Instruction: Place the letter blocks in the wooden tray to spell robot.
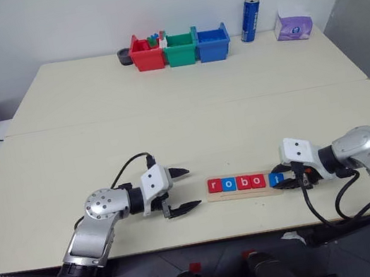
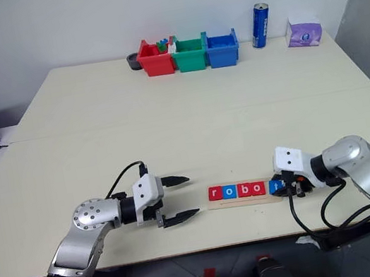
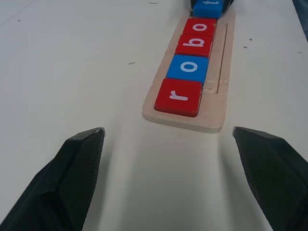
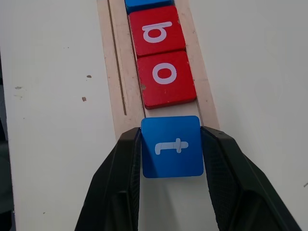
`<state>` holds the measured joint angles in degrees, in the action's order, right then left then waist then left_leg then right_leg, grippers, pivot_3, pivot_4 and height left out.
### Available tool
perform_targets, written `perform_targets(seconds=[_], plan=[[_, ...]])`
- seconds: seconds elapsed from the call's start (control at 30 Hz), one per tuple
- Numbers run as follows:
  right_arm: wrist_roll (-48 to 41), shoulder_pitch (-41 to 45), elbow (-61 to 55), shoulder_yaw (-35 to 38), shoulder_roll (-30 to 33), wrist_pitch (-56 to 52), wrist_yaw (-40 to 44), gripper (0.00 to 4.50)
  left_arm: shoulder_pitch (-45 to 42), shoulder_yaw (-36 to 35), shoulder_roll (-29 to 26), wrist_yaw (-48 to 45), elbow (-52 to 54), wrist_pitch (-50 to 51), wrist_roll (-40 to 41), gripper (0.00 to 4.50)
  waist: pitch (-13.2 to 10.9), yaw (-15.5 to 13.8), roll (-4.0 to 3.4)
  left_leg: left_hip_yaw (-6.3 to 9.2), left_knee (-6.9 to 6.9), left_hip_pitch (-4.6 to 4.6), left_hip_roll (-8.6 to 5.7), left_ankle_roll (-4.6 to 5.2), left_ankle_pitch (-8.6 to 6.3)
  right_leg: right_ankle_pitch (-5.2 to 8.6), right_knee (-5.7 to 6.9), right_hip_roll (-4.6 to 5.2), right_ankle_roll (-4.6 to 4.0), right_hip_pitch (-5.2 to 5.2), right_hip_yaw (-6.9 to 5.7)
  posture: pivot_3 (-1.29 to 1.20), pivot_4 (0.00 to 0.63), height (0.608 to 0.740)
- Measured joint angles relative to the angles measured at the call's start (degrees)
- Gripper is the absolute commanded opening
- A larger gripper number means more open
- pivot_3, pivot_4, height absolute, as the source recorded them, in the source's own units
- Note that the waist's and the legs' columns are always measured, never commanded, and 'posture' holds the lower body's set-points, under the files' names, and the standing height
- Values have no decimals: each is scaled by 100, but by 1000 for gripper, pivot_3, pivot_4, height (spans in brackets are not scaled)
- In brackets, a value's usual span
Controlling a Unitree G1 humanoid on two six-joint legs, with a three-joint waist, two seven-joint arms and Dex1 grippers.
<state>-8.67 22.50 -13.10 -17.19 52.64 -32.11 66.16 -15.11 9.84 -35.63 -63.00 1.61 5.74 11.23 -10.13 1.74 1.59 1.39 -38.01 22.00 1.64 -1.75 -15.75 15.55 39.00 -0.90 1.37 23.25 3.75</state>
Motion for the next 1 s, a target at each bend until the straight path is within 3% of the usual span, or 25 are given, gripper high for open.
perform_targets(seconds=[0.57,1.0], plan=[[103,276,95,-208,-166,7,131,1465,86,0,2,112,18,5,0,4500,0,-1,0,1,0,0,0,0,0,-11,0,0,-19,0,-1,0,150,740],[80,234,93,-183,131,-82,354,1465,99,0,10,113,71,12,2,4500,0,4,0,0,0,0,0,0,0,-10,0,0,-18,0,-2,0,150,740]])
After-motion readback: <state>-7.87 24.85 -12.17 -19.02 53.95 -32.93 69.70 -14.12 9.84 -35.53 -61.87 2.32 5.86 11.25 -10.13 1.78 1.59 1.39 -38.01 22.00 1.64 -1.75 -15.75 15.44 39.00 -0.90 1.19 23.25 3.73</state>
